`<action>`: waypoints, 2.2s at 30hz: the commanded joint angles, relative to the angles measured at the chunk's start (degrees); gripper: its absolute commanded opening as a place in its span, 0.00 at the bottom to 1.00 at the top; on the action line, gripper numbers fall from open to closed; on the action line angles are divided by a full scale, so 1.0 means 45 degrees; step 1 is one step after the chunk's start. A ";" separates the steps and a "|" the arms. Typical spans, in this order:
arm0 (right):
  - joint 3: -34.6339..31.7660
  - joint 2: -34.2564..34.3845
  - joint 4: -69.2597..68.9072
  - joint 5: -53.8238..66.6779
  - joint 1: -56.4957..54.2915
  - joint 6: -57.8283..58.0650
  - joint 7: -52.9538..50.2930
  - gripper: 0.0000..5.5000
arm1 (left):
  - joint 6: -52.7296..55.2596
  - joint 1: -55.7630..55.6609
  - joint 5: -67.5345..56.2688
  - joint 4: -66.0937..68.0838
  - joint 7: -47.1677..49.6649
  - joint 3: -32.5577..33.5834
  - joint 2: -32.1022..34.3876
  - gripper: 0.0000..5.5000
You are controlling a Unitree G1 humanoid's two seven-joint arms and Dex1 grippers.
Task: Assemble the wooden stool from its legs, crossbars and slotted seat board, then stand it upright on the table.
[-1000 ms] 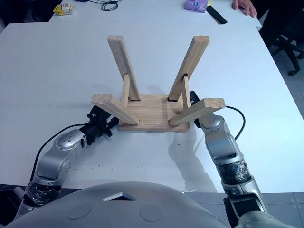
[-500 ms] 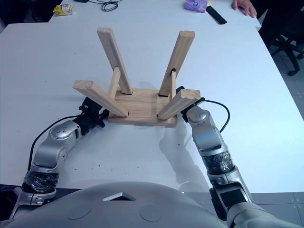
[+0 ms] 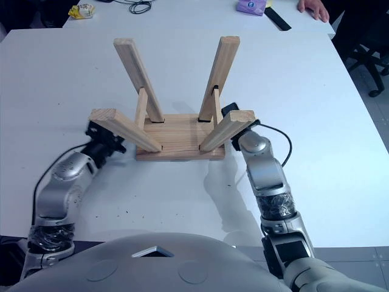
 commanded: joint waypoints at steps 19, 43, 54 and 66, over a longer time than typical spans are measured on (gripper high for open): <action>0.1070 -0.5232 0.2136 0.0508 0.0957 -0.4237 0.6809 0.00 | -0.2571 0.3623 0.0220 0.0735 -0.4462 -0.1152 0.2992 0.01; 0.1738 -0.5985 0.1089 0.1092 0.2647 -0.4363 0.8588 0.00 | -0.3480 0.2492 0.1685 0.2174 -0.4360 -0.3159 0.2844 0.01; 0.1963 -0.6233 0.0065 0.1575 0.3216 -0.3982 0.9050 0.00 | -0.3550 0.2455 0.1606 0.2416 -0.4747 -0.3150 0.3229 0.01; 0.2302 -0.5664 -0.0423 0.1834 0.2936 -0.3535 0.8854 0.00 | -0.3437 0.2215 0.1142 0.2161 -0.5169 -0.3671 0.2994 0.01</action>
